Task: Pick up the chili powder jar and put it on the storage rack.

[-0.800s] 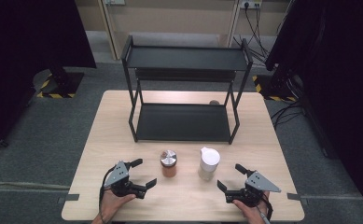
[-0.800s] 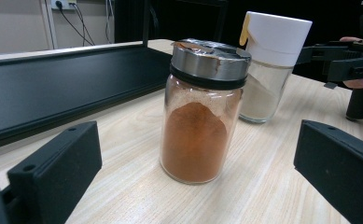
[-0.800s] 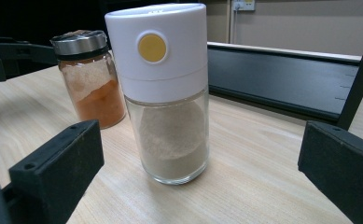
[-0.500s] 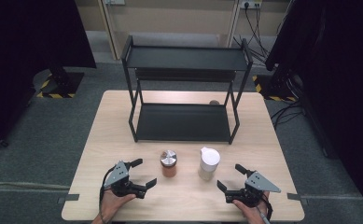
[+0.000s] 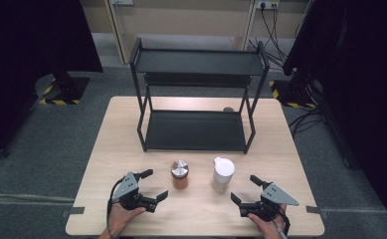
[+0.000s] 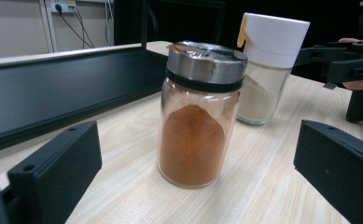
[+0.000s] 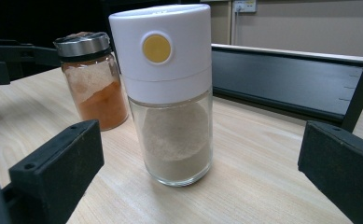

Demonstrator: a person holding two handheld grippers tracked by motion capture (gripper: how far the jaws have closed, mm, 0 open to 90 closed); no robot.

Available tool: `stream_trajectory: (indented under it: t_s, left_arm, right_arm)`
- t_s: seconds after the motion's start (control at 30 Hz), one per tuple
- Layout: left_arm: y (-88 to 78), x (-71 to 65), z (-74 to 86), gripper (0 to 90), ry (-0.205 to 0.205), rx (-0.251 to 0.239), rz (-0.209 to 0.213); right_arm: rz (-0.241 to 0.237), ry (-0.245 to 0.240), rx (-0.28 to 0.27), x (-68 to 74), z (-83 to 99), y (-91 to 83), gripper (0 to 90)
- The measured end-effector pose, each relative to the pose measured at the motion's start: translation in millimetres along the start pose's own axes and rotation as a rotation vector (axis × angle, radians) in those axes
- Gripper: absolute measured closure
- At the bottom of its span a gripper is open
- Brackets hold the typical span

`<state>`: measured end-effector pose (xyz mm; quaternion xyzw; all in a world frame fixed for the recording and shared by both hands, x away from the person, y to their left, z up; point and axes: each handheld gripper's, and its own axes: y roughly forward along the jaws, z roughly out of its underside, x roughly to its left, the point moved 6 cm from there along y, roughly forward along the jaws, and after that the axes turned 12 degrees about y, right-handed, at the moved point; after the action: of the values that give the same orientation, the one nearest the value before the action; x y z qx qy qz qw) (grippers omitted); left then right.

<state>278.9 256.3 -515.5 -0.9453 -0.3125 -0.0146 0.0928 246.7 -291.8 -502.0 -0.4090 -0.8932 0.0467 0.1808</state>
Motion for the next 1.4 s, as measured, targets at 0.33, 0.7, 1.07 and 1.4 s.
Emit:
stream_trajectory:
  t_s: [0.33,0.7,1.07,1.4]
  left_arm:
    - [7.5,0.8,-2.1,0.3,0.0,0.006,0.006]
    - [21.3,3.7,-8.1,0.3,-0.008,0.014,0.012]
    - [36.1,2.1,-13.5,0.3,0.005,0.032,0.033]
    - [53.0,2.5,-16.8,0.8,0.015,0.045,0.04]
  right_arm:
    - [-0.003,0.011,-0.005,-1.2,0.8,0.9,0.4]
    - [-0.012,0.031,-0.018,-3.4,1.9,0.8,0.4]
    - [-0.018,0.029,-0.014,-2.5,2.3,1.7,0.4]
    - [-0.026,0.033,-0.018,-2.7,2.4,1.8,0.4]
